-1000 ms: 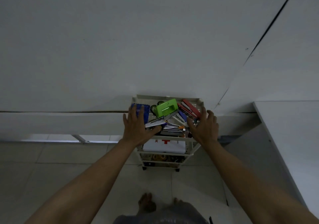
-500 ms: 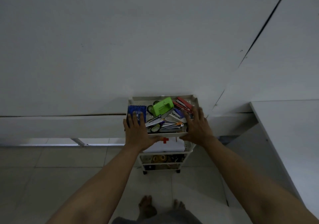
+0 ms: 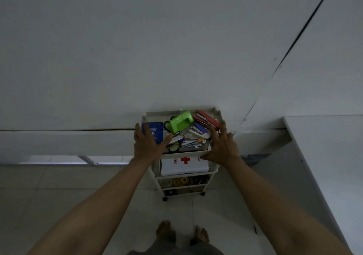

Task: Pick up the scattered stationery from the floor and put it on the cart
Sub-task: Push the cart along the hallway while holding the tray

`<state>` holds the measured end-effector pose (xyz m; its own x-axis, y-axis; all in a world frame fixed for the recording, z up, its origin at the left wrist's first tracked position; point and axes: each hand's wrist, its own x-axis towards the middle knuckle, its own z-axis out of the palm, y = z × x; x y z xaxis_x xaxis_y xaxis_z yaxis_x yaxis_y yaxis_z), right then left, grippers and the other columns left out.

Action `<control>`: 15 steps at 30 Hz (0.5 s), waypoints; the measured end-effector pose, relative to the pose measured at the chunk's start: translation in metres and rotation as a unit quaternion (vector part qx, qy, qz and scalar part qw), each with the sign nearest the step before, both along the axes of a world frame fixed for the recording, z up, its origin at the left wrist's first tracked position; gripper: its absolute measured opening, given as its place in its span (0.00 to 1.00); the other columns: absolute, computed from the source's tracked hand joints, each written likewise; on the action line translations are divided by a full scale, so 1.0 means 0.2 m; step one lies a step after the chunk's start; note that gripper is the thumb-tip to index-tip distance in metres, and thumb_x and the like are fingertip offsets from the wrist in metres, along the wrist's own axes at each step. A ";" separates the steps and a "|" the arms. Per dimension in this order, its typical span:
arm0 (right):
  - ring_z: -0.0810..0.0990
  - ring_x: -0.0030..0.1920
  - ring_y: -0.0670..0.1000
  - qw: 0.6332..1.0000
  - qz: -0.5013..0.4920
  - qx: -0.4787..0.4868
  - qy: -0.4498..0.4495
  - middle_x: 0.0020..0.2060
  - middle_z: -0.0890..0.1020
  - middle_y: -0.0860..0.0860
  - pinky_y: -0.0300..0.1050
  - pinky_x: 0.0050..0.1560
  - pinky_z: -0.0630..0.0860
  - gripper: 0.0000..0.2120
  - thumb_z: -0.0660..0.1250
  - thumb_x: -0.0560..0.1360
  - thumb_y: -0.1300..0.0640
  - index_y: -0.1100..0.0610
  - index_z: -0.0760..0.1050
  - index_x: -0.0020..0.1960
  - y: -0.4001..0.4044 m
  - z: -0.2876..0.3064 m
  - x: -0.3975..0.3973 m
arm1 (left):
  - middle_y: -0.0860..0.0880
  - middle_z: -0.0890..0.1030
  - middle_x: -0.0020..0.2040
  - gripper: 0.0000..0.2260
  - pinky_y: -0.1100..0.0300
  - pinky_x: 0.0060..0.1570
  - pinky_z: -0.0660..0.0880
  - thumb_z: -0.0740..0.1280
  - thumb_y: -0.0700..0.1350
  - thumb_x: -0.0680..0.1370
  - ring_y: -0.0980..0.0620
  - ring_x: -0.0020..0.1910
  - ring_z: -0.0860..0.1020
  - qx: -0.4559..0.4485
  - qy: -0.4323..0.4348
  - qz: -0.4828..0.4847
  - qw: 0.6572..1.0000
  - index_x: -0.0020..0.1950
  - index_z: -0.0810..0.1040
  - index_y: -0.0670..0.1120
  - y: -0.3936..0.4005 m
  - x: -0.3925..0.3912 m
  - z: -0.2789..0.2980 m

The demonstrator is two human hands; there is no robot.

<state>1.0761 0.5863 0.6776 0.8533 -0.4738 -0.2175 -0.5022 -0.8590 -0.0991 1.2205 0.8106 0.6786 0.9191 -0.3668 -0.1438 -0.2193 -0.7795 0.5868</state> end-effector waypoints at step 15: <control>0.63 0.65 0.65 0.996 -0.065 -0.014 -0.060 0.75 0.34 0.59 0.56 0.57 0.75 0.60 0.68 0.60 0.26 0.46 0.35 0.76 0.08 -0.02 -0.18 | 0.45 0.78 0.53 0.32 0.60 0.39 0.72 0.65 0.69 0.68 0.45 0.46 0.79 -0.115 -0.065 -0.018 0.991 0.64 0.65 0.51 -0.05 0.04 -0.03</control>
<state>1.0396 0.6030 0.6733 0.8039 -0.5857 -0.1033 -0.5947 -0.7912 -0.1422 1.2292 0.8003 0.6725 0.9104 -0.4085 0.0661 -0.3294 -0.6188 0.7131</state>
